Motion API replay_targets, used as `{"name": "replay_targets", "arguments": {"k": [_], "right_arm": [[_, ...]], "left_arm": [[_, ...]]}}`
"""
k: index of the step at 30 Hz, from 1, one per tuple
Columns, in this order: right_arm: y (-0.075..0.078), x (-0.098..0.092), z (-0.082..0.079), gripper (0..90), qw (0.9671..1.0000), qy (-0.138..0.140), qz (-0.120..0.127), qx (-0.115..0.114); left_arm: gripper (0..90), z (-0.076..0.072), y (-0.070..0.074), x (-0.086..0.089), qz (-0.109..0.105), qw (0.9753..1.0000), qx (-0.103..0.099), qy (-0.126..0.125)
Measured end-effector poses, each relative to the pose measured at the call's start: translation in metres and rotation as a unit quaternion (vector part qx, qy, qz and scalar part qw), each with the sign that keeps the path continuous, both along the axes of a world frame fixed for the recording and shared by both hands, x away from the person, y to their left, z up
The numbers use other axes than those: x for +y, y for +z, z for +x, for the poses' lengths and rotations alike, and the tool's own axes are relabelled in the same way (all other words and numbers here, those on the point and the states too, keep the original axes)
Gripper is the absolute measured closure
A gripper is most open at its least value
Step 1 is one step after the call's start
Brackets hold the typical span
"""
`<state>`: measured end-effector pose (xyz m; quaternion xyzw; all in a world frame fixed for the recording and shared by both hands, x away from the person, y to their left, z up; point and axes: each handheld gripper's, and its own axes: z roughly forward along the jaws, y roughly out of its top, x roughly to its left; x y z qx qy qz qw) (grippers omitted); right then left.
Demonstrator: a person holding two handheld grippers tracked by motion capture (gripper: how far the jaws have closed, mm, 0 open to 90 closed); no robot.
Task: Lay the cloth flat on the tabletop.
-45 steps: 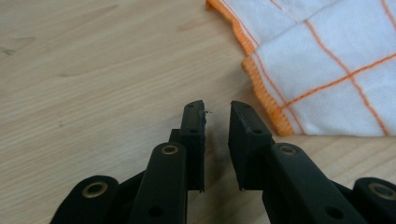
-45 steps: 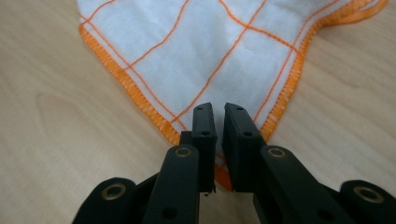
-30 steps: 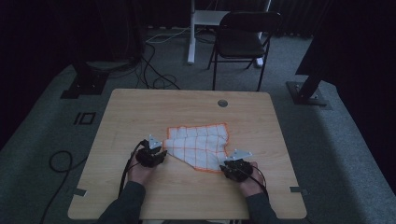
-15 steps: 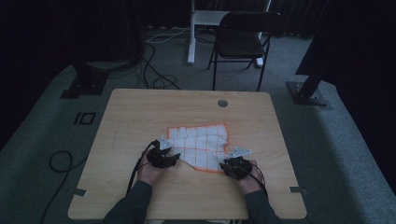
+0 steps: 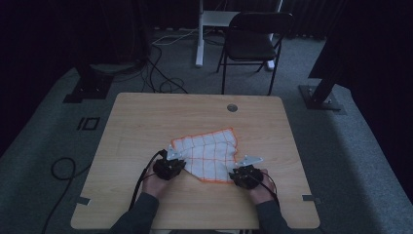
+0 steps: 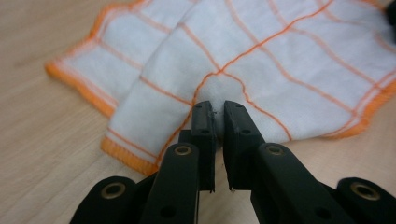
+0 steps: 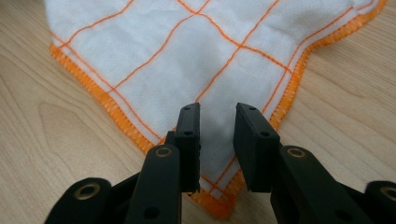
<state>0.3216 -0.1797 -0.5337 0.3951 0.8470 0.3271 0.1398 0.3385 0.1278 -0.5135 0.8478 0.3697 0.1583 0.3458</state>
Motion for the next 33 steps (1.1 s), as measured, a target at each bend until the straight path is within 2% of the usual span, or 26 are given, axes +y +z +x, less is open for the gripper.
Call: {"name": "replay_targets", "arguments": {"k": [5,7,12,19,24,26,29,30,33], "right_arm": [[0.0,0.0,0.0,71.8,1.0,0.0,0.002,0.002],[-0.001,-0.001,0.001,71.9,1.0,0.0,0.006,0.001],[-0.001,-0.002,0.001,72.0,1.0,0.0,0.009,0.001],[-0.001,-0.003,0.001,72.1,0.9999,0.0,0.012,0.0],[-0.002,-0.002,0.001,72.1,0.9999,-0.001,0.013,0.0],[-0.002,-0.003,0.001,72.1,0.9999,-0.001,0.014,0.0],[-0.002,-0.003,0.001,72.1,0.9999,-0.001,0.016,0.0],[-0.002,-0.003,0.001,72.1,0.9999,0.0,0.016,0.0],[-0.002,-0.003,0.001,72.0,0.9999,0.0,0.015,0.0]], "left_arm": [[83.9,0.007,0.017,-0.007,-0.01,0.9996,-0.026,-0.004],[84.0,0.015,0.022,-0.014,-0.015,0.9993,-0.034,-0.005],[84.4,0.034,0.029,-0.035,-0.011,0.9985,-0.051,-0.018],[84.3,0.058,0.018,-0.056,-0.003,0.9985,-0.053,-0.012],[77.3,0.076,0.002,-0.061,-0.003,0.9996,-0.029,0.007],[71.9,0.077,0.002,-0.061,-0.003,0.9995,-0.029,0.009],[63.6,0.073,0.01,-0.056,-0.014,0.9991,-0.038,0.009],[63.0,0.069,0.016,-0.051,-0.025,0.9986,-0.045,0.012],[63.2,0.064,0.021,-0.043,-0.036,0.9978,-0.053,0.017]]}}
